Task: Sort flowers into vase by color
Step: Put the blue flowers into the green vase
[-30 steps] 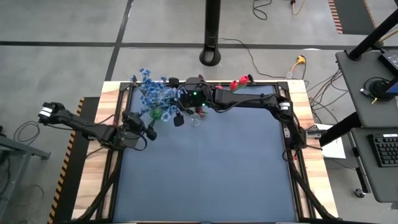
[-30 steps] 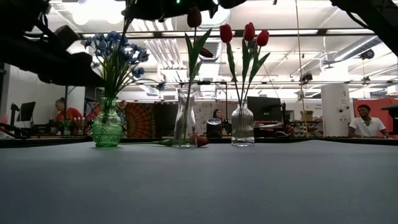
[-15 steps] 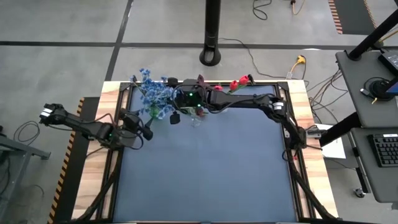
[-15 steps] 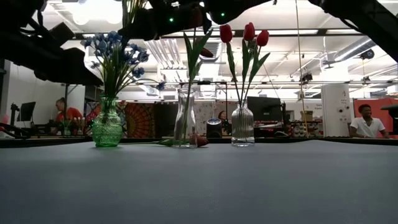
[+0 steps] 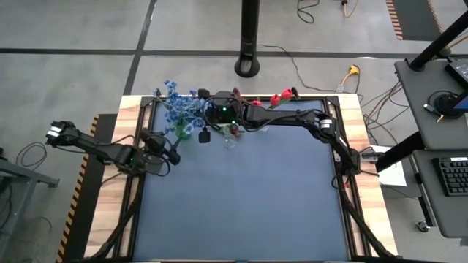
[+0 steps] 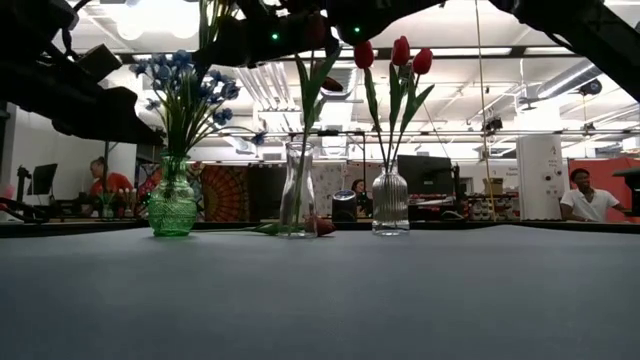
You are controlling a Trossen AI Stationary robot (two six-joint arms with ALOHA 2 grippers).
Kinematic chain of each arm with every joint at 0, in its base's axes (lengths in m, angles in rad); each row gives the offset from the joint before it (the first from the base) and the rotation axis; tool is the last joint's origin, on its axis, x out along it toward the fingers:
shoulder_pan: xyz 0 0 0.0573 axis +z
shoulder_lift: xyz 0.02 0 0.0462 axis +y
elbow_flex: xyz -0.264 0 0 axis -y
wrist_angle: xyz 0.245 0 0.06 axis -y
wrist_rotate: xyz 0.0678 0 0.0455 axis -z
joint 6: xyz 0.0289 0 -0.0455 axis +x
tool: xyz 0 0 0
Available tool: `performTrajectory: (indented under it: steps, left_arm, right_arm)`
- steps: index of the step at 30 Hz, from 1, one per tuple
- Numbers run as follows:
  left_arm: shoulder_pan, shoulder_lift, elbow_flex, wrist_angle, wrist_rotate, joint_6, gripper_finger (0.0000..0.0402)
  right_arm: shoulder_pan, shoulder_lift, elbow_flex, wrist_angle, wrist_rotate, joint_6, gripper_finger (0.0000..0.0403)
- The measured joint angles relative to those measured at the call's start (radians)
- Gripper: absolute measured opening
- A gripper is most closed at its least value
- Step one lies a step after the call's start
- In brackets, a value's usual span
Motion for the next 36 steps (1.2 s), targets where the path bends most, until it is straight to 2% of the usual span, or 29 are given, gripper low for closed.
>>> performTrajectory:
  steps: [25,30,36]
  left_arm:
    - [0.0,0.027,-0.004,0.002,-0.01,-0.033,0.0278]
    - [0.0,0.028,-0.005,0.002,-0.01,-0.033,0.0278]
    - [0.0,0.028,-0.006,0.002,-0.01,-0.034,0.0278]
  right_arm:
    - [-0.002,0.03,-0.001,0.05,0.002,0.08,0.002]
    - [-0.002,0.036,-0.002,0.047,0.071,0.072,0.002]
    - [-0.002,0.035,0.008,0.046,0.076,0.087,0.002]
